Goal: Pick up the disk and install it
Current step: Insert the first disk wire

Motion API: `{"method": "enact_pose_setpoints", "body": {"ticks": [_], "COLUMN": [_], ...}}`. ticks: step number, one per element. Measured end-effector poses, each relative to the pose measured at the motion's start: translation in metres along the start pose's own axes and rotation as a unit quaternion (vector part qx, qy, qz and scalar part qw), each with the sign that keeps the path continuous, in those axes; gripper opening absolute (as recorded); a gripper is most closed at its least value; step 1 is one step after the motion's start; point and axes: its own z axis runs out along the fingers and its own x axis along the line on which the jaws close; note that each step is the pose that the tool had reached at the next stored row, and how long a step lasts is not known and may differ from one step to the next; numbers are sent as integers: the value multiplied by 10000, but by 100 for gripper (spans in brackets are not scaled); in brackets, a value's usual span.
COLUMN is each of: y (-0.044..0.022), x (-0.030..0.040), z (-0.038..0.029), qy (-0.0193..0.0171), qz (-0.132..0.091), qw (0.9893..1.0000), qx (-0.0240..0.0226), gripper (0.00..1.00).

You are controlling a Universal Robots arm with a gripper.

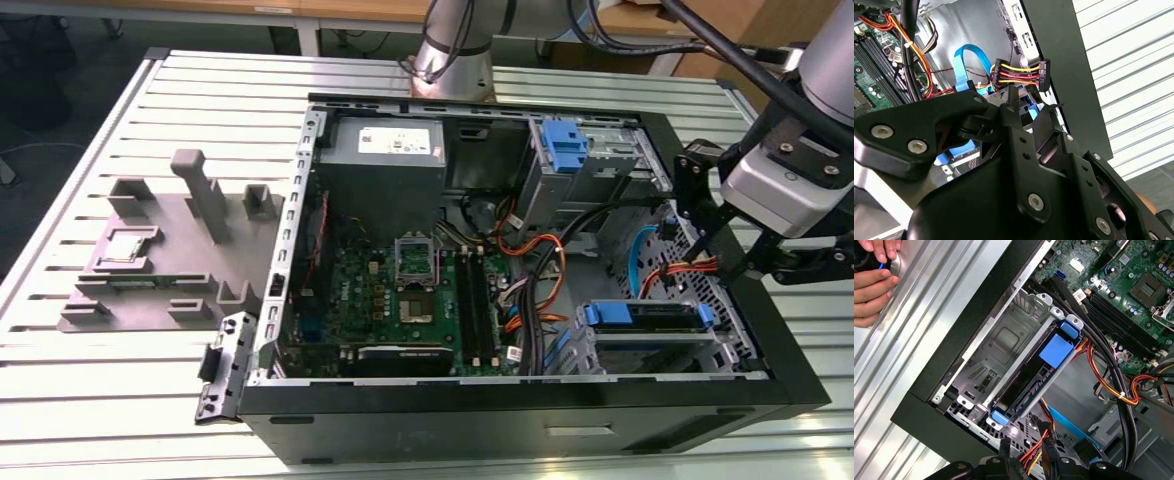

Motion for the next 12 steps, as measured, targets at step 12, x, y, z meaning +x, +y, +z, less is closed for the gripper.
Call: {"method": "enact_pose_setpoints", "body": {"ticks": [12], "y": [0], "x": [0], "z": [0], "qy": [2], "qz": [0], "qw": [10000], "qx": [3], "gripper": [38]}}
